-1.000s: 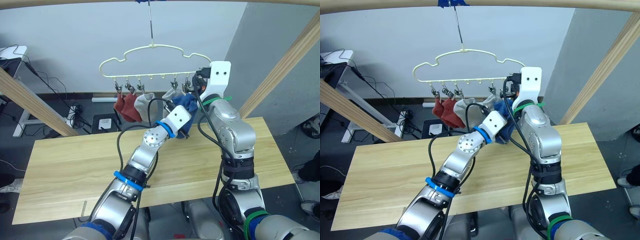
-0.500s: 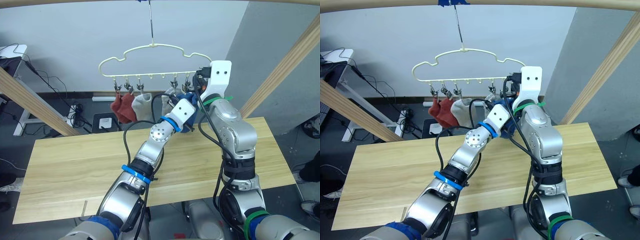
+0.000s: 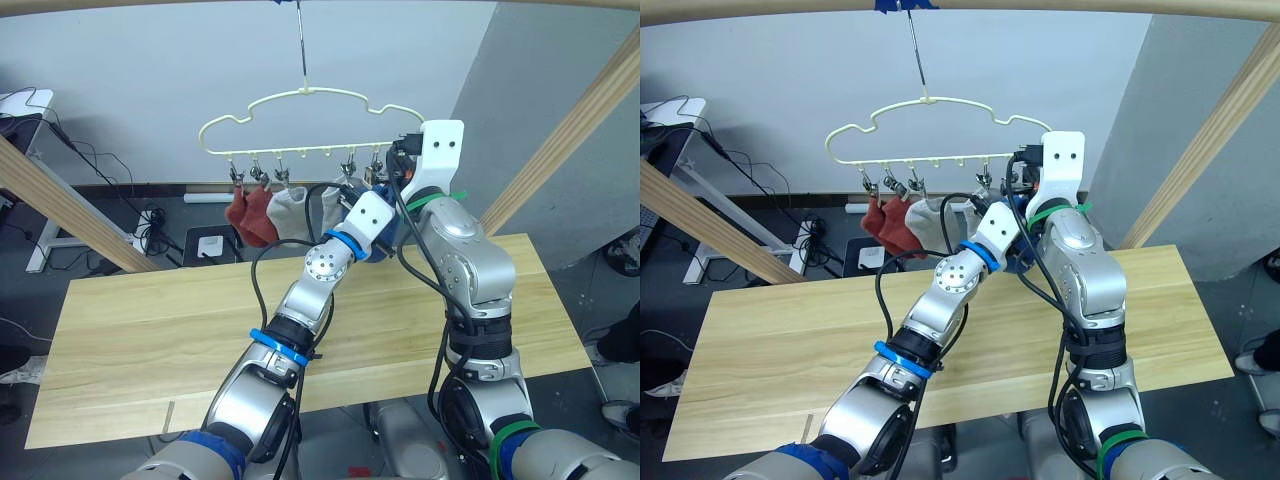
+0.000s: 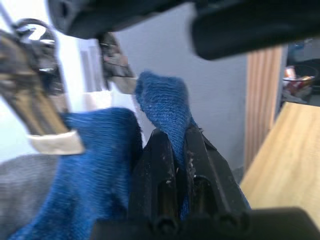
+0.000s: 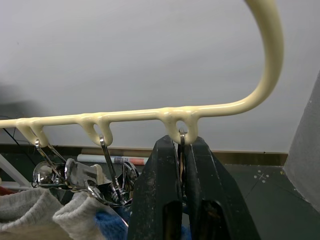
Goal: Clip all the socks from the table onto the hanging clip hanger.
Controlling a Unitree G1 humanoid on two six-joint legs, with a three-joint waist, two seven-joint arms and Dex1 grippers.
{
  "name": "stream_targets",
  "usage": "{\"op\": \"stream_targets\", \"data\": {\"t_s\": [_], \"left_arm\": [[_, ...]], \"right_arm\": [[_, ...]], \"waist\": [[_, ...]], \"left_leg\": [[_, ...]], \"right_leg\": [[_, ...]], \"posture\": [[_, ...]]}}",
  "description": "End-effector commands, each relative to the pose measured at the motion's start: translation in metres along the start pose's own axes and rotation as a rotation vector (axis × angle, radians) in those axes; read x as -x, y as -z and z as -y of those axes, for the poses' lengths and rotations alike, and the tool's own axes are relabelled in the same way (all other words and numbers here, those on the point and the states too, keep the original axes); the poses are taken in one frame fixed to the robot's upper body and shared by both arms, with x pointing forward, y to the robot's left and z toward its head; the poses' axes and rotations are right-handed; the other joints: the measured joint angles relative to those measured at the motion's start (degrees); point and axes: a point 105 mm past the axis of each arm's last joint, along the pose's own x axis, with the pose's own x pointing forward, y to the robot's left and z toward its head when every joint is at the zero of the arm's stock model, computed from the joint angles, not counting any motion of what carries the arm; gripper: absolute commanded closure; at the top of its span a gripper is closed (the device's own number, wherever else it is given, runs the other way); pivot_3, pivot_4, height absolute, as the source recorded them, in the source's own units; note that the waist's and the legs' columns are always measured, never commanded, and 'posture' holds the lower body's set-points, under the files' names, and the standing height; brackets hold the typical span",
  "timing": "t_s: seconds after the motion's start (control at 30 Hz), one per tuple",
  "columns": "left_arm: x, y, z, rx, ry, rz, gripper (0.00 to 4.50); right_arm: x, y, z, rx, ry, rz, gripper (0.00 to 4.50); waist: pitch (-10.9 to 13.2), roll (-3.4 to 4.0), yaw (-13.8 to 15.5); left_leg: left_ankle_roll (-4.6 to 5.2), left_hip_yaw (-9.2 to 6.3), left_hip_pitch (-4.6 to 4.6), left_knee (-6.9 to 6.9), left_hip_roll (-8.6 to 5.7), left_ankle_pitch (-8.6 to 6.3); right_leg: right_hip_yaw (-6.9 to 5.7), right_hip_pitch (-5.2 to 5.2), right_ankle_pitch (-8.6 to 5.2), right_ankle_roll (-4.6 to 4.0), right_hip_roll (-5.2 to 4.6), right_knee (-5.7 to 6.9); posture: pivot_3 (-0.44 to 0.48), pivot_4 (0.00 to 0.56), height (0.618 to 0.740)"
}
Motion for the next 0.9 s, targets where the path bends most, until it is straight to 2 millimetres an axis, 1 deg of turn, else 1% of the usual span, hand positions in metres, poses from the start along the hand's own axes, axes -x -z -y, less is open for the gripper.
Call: {"op": "stream_targets", "data": {"t_s": [0.03, 0.13, 0.23, 0.4, 0.7, 0.9], "left_arm": [[-0.0043, -0.0141, -0.0027, -0.010, -0.017, 0.046, 4.47], [-0.0052, -0.0137, -0.0017, -0.010, -0.015, 0.042, 4.47], [-0.0047, -0.0108, 0.0016, -0.012, -0.008, 0.034, 4.47], [-0.0033, -0.0081, 0.0031, -0.011, -0.010, 0.026, 4.47], [-0.0030, -0.0092, -0.0009, -0.012, -0.038, 0.031, 4.47], [-0.0056, -0.0146, -0.0017, -0.011, -0.053, 0.048, 4.47]], "right_arm": [[0.0050, -0.0155, -0.0031, 0.013, -0.010, 0.065, 4.50], [0.0049, -0.0167, -0.0024, 0.017, -0.006, 0.071, 4.50], [0.0051, -0.0225, -0.0028, 0.047, -0.010, 0.101, 4.50], [0.0053, -0.0232, -0.0011, 0.051, -0.002, 0.105, 4.50], [0.0055, -0.0196, -0.0006, 0.046, 0.002, 0.086, 4.50], [0.0054, -0.0147, 0.0005, 0.037, 0.006, 0.056, 4.50]], "waist": [[0.0, 0.00, 0.0], [0.0, 0.00, 0.0], [0.0, 0.00, -0.1], [0.0, 0.00, -0.1], [0.0, 0.00, -0.1], [0.0, 0.00, -0.1]], "left_leg": [[0.00, 0.00, 0.00, 0.00, 0.00, 0.00], [0.00, 0.00, -0.01, 0.00, 0.00, 0.00], [0.00, 0.00, -0.01, 0.00, 0.00, 0.00], [0.00, 0.00, -0.01, 0.00, 0.00, 0.00], [0.00, 0.00, -0.01, 0.00, 0.00, 0.00], [0.00, -0.01, -0.01, 0.00, 0.00, 0.00]], "right_leg": [[0.00, 0.00, 0.00, 0.00, 0.00, 0.00], [-0.01, 0.00, 0.00, 0.00, 0.00, 0.00], [0.00, 0.00, 0.00, 0.00, 0.00, 0.00], [0.00, 0.00, 0.00, 0.00, 0.00, 0.00], [0.00, 0.00, 0.00, 0.00, 0.00, 0.00], [0.00, 0.00, 0.00, 0.00, 0.00, 0.00]], "posture": [[-0.241, 0.305, 0.740], [-0.242, 0.305, 0.740], [-0.244, 0.305, 0.740], [-0.244, 0.306, 0.740], [-0.244, 0.308, 0.740], [-0.243, 0.308, 0.740]]}}
